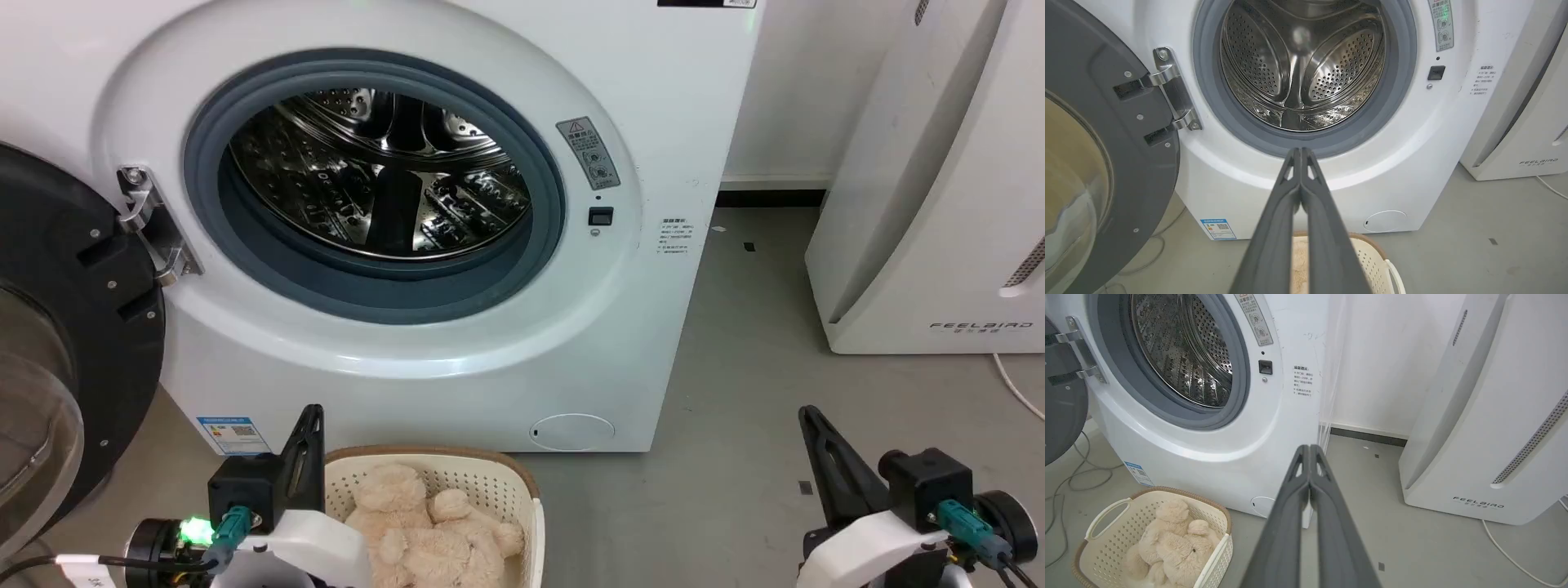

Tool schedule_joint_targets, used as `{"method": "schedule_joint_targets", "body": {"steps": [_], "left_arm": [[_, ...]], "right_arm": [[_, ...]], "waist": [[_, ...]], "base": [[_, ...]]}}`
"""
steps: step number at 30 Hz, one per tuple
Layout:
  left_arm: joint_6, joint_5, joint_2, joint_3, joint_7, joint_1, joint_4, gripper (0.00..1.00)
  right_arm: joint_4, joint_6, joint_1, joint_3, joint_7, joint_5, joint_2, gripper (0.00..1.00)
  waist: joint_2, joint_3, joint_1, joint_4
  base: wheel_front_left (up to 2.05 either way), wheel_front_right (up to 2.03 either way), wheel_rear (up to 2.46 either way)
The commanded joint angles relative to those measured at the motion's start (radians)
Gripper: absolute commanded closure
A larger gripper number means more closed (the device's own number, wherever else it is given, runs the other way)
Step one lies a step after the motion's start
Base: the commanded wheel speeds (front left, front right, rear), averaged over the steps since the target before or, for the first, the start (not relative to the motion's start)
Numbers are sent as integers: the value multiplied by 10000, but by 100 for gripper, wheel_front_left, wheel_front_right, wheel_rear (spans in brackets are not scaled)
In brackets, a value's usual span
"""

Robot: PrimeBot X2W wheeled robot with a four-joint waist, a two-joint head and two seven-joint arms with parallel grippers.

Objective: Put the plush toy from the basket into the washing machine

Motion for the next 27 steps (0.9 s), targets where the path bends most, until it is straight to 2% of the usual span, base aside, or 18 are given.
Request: {"method": "schedule_joint_targets", "body": {"steps": [1, 12, 13, 27], "left_arm": [[18, 28, 3, -11, 3, -86, -45, 100], [18, 28, 3, -11, 3, -86, -45, 100], [0, 0, 0, 0, -1, 0, 0, 0], [206, -61, 1, -115, -234, -97, 113, 0]], "right_arm": [[-45, -9, -139, -5, 12, -78, -2, 100], [-45, -9, -139, -5, 12, -78, -2, 100], [0, -2, 0, -1, -1, 0, 0, 0], [-58, -1, 13, -185, -235, 290, 0, 0]], "waist": [[0, 0, 0, 0], [0, 0, 0, 0], [0, 0, 0, 0], [0, 63, 0, -8]], "base": [[0, 0, 0], [0, 0, 0], [0, 0, 0], [0, 0, 0]]}}
